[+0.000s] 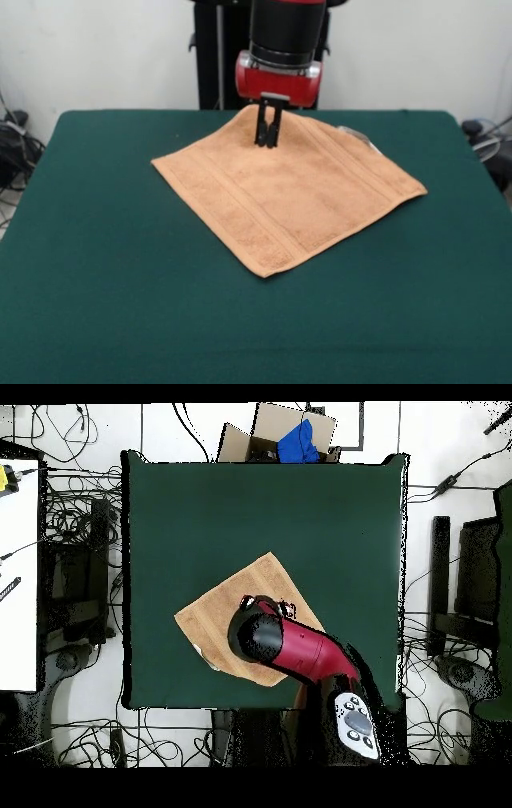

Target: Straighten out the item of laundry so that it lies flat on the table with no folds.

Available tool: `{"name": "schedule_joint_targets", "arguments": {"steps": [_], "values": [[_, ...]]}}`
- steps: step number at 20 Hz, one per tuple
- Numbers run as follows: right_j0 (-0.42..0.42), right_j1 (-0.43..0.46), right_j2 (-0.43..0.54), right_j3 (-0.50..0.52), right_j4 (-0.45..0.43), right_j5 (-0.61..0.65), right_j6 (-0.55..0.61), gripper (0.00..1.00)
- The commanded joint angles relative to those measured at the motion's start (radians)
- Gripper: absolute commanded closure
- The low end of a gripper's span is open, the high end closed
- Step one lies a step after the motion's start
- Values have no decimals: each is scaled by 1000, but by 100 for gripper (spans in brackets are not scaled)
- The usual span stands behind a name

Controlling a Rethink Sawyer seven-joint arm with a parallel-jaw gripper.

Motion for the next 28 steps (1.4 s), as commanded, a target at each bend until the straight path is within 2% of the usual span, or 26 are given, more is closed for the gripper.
{"name": "schedule_joint_targets", "arguments": {"steps": [1,17,28], "values": [[-22,58,126,-38,-31,-72,146,100],[14,118,99,-57,-19,-105,169,100],[-4,188,132,-98,-36,-134,142,100]]}}
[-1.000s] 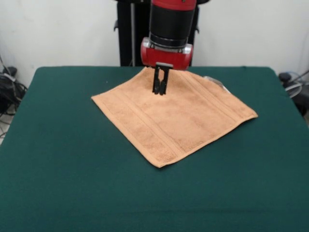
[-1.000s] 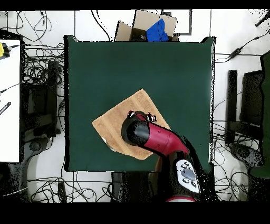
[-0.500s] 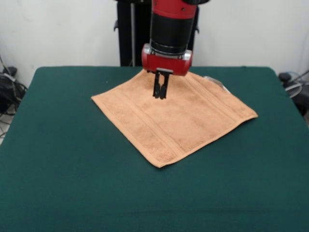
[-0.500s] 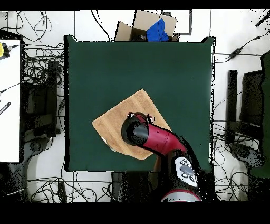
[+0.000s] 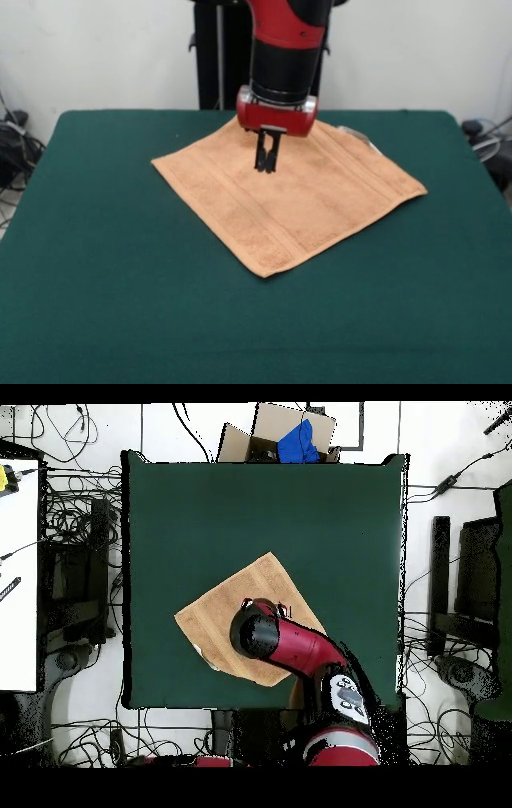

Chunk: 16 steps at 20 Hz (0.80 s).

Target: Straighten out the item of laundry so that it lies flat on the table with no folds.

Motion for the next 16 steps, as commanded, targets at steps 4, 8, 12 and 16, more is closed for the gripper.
{"name": "schedule_joint_targets", "arguments": {"steps": [4,8,12,16], "values": [[-21,96,148,-100,-46,-78,136,100],[-24,120,154,-120,-48,-83,138,100],[-1,137,138,-131,-36,-84,153,100],[9,148,125,-139,-34,-85,157,100]]}}
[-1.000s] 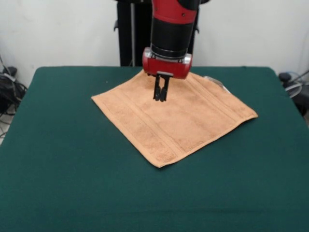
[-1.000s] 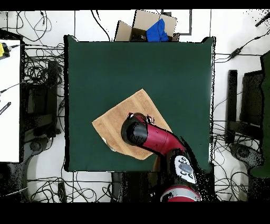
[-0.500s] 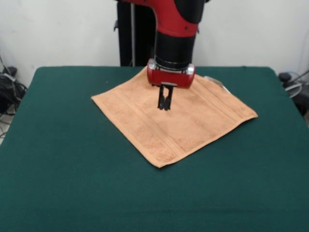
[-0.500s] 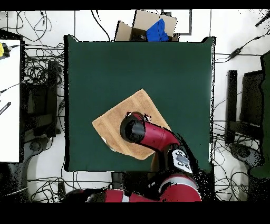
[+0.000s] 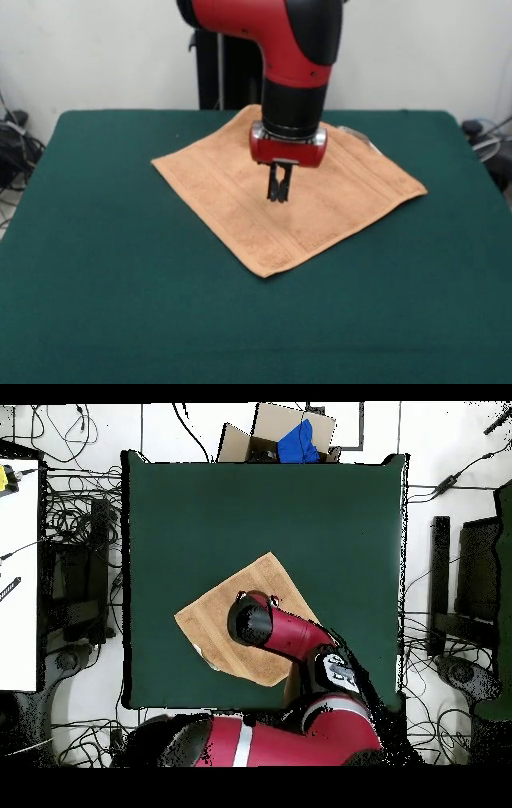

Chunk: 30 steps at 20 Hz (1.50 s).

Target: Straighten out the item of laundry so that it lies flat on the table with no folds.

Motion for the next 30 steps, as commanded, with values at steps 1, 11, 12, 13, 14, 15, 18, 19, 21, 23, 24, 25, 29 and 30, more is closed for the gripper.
{"name": "schedule_joint_targets", "arguments": {"steps": [1,11,12,13,14,15,18,19,21,23,24,25,29,30], "values": [[21,44,73,-68,-24,-47,156,100],[25,78,65,-96,-26,-40,152,100],[21,80,69,-95,-24,-35,153,100],[19,81,71,-95,-21,-29,154,100],[22,82,64,-98,-15,-33,163,100],[25,83,57,-100,-8,-37,171,100],[29,119,46,-120,9,-74,193,100],[31,131,44,-126,13,-86,199,100],[35,155,40,-136,21,-110,211,100],[33,178,43,-146,24,-131,216,100],[30,189,46,-152,24,-140,216,100],[27,199,48,-157,23,-148,216,100],[9,228,59,-188,16,-163,206,100],[4,235,63,-200,15,-166,202,100]]}}
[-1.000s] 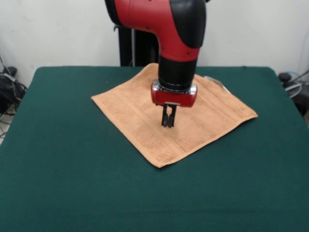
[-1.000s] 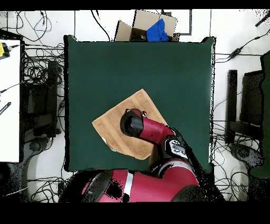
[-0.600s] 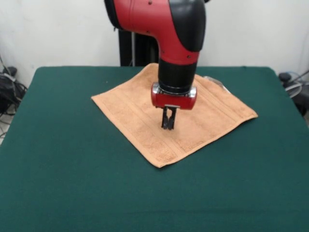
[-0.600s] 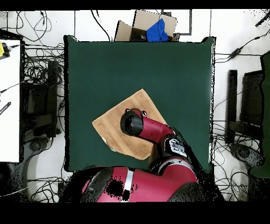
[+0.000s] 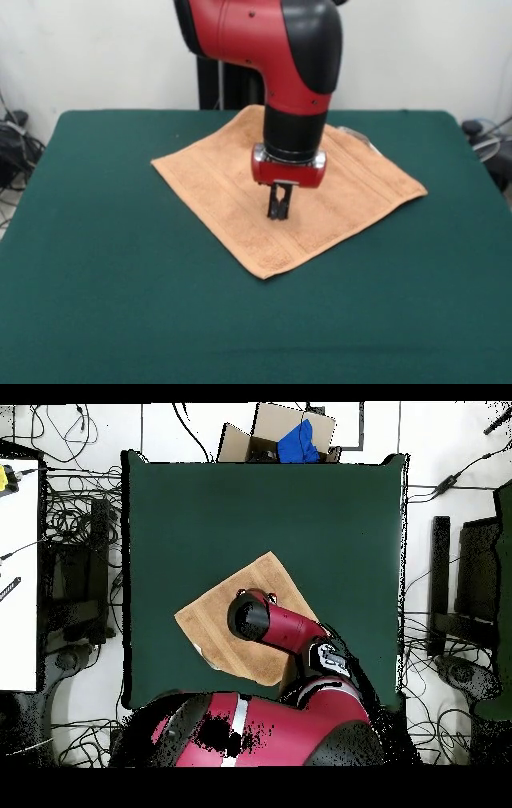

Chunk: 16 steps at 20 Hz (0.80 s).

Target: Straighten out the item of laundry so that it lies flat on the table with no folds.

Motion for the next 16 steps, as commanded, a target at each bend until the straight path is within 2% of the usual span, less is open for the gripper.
{"name": "schedule_joint_targets", "arguments": {"steps": [1,8,16], "values": [[-13,158,71,-150,16,-151,201,100],[-26,226,69,-240,17,-199,188,100],[-21,232,56,-250,25,-195,191,100]]}}
